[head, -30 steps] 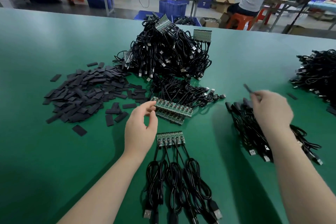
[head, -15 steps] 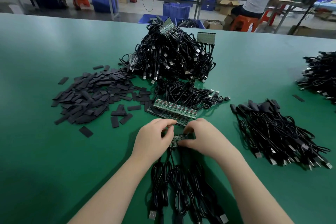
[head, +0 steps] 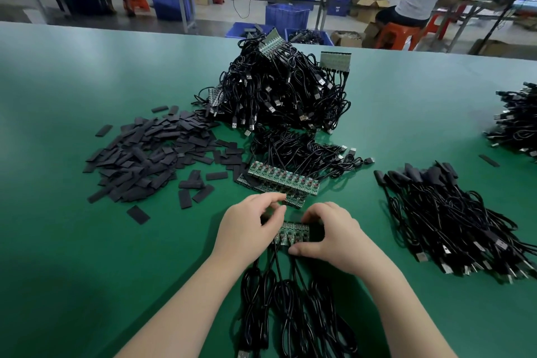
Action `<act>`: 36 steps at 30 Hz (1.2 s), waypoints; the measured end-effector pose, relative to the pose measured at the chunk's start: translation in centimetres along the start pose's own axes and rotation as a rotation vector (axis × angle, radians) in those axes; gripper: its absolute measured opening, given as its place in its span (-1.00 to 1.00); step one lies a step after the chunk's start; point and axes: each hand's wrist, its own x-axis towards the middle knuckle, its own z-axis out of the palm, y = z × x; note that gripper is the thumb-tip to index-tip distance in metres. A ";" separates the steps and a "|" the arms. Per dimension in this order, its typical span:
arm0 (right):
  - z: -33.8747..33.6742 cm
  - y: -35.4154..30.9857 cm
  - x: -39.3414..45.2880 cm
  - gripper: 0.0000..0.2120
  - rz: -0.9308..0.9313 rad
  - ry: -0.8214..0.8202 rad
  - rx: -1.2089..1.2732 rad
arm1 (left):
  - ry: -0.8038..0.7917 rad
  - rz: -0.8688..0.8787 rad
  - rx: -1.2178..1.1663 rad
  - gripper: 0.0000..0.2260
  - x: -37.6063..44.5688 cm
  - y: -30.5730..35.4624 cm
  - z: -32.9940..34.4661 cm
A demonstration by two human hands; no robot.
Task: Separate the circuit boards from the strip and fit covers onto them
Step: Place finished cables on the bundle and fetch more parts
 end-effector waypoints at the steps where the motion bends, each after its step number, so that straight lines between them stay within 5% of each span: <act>1: 0.1 0.1 -0.2 -0.55 -0.010 0.044 0.041 | -0.021 -0.014 -0.036 -0.73 0.0 0.1 -0.1; 6: 0.7 0.1 -0.7 -0.66 -0.106 0.268 0.400 | -0.167 -0.098 -0.236 -0.51 0.2 0.2 -0.6; 13: 1.1 -0.2 -0.5 -0.81 -0.088 0.290 0.717 | -0.028 -0.117 -0.453 -0.59 0.3 0.7 -0.8; 21: 1.3 -0.5 -0.4 -0.92 -0.040 0.381 0.670 | -0.096 -0.221 -0.573 -0.55 0.4 0.4 -0.8; 36: 1.7 -1.3 -0.8 -0.87 0.029 0.497 0.547 | 0.049 -0.267 -0.526 -0.57 -0.3 1.9 0.0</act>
